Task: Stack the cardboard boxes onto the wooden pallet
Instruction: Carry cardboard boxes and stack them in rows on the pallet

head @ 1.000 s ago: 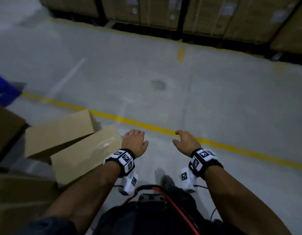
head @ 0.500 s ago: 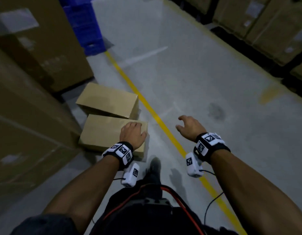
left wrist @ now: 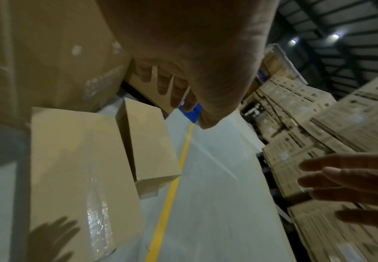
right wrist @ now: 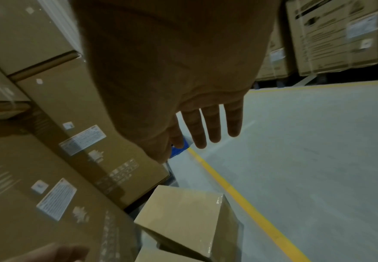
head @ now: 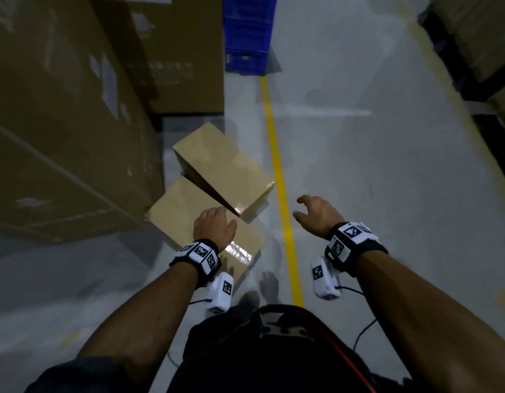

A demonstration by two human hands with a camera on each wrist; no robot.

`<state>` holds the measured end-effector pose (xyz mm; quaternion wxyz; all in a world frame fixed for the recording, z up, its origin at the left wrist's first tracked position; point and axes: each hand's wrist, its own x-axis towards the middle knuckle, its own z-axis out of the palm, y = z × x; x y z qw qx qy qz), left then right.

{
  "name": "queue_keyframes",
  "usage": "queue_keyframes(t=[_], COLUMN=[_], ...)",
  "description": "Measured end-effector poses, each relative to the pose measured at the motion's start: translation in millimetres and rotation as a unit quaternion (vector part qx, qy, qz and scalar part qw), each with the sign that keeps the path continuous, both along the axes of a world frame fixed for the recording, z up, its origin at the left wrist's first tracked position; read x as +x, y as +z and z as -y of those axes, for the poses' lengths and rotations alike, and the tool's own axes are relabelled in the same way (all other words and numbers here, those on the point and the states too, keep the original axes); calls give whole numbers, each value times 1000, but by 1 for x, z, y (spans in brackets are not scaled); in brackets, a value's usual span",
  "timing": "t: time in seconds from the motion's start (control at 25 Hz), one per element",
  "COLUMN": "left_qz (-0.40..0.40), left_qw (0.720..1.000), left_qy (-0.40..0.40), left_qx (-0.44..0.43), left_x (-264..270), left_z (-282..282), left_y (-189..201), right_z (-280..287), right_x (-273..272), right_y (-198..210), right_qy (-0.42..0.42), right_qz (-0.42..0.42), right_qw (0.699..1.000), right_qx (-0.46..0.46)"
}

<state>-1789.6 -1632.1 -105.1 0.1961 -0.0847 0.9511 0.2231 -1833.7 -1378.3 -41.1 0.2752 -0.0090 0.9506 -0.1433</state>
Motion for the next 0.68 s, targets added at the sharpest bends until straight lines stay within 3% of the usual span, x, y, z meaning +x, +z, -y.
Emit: queue_keyframes(t=[0.24, 0.48, 0.68], left_qz=[26, 53, 74], left_qw=[976, 908, 860], left_qy=[212, 415, 504], left_qx=[34, 28, 32], left_x=[-19, -38, -49], left_z=[28, 24, 9], left_y=[-13, -30, -44], right_z=[47, 88, 101], right_x=[-100, -191, -236], right_y=[-22, -73, -117], right_qy=[144, 244, 252], right_qz=[36, 89, 162], right_qw=[989, 964, 949], right_qx=[-21, -59, -101])
